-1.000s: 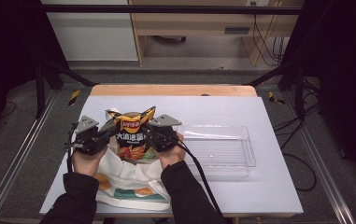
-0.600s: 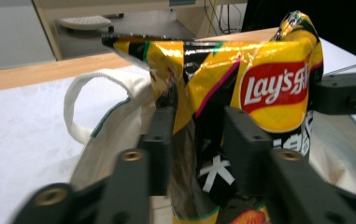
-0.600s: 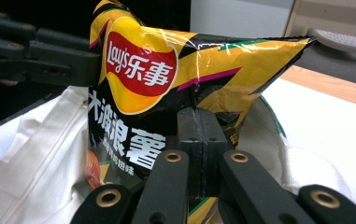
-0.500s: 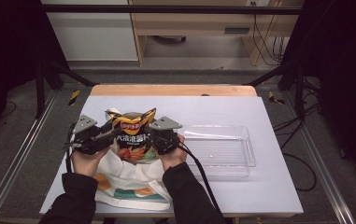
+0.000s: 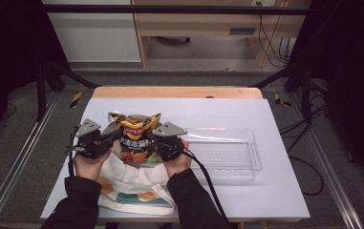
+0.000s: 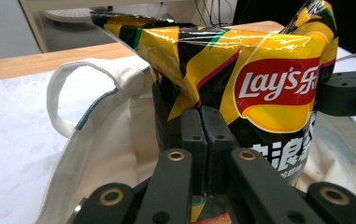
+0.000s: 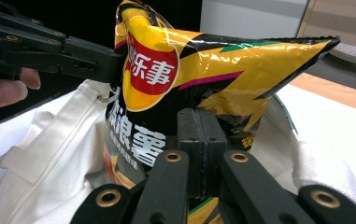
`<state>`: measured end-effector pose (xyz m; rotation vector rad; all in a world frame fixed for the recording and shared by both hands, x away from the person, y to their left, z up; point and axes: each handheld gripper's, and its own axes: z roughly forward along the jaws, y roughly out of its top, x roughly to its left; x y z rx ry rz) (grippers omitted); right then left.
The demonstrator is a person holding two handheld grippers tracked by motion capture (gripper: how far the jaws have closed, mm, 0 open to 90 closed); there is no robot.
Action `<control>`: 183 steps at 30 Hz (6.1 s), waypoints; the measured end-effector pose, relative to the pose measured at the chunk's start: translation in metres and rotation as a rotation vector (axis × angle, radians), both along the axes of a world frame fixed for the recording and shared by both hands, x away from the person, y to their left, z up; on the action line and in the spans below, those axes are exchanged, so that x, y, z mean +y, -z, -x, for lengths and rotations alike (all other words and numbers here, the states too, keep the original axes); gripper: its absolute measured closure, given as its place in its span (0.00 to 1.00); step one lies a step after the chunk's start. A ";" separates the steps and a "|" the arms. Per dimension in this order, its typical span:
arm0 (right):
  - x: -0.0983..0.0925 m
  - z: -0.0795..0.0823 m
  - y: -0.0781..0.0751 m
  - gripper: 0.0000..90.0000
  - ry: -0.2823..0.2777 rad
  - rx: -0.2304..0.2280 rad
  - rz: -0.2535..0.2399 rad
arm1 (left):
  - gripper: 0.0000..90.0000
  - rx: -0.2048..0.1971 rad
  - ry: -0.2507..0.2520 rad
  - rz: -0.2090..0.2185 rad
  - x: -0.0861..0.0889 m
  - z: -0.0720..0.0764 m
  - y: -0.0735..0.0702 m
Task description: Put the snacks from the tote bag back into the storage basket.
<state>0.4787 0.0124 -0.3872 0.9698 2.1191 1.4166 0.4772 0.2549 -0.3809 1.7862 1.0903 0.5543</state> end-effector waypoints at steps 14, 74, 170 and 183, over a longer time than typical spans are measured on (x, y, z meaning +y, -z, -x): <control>-0.021 0.019 -0.012 0.52 -0.002 -0.052 -0.082 | 1.00 -0.043 0.010 -0.025 -0.001 0.028 0.001; -0.008 0.017 -0.015 0.93 -0.025 -0.046 -0.083 | 0.74 -0.087 0.072 0.108 0.005 0.031 -0.010; -0.064 0.052 -0.128 1.00 -0.014 -0.195 -0.161 | 1.00 -0.269 0.061 0.160 -0.047 0.072 -0.112; -0.098 0.056 -0.132 1.00 0.046 -0.212 -0.147 | 1.00 -0.261 0.110 0.153 -0.083 0.063 -0.116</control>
